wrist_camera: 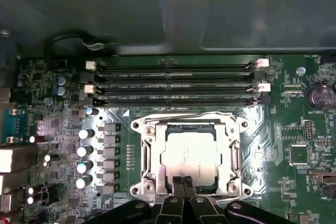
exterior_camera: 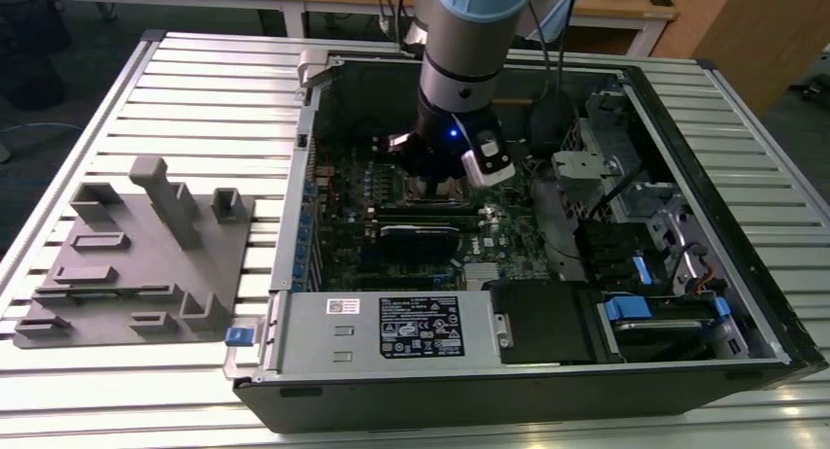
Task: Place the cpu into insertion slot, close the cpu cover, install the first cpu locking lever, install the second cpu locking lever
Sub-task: 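Install the second cpu locking lever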
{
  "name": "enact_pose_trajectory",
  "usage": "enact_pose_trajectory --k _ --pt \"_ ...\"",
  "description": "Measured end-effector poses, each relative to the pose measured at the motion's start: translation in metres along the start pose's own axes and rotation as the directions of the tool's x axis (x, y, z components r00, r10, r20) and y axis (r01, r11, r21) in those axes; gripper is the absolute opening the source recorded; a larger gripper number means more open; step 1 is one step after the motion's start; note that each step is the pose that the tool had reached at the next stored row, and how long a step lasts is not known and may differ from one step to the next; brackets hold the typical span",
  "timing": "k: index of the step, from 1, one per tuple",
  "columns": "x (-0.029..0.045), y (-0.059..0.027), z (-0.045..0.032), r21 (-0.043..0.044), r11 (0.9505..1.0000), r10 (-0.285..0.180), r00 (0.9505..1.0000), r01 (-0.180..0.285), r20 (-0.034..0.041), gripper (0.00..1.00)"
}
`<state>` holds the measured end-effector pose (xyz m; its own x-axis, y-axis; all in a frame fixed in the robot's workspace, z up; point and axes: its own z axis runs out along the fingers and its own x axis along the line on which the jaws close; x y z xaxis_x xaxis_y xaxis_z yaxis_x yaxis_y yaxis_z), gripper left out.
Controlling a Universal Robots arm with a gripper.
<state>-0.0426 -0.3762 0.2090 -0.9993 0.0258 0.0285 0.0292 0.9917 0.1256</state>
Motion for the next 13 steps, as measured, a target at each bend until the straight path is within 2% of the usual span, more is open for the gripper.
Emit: enact_pose_trajectory --k 4,8,13 --pt "0.0002 0.009 0.0015 0.0046 1.0 0.0 1.0 0.0 0.0002 0.11" --pt "-0.0002 0.0181 0.0029 0.0134 0.9999 0.0 1.0 0.0 0.0004 0.11" --pt "-0.0001 0.0208 0.0032 0.0158 0.9999 0.0 1.0 0.0 0.0005 0.11"
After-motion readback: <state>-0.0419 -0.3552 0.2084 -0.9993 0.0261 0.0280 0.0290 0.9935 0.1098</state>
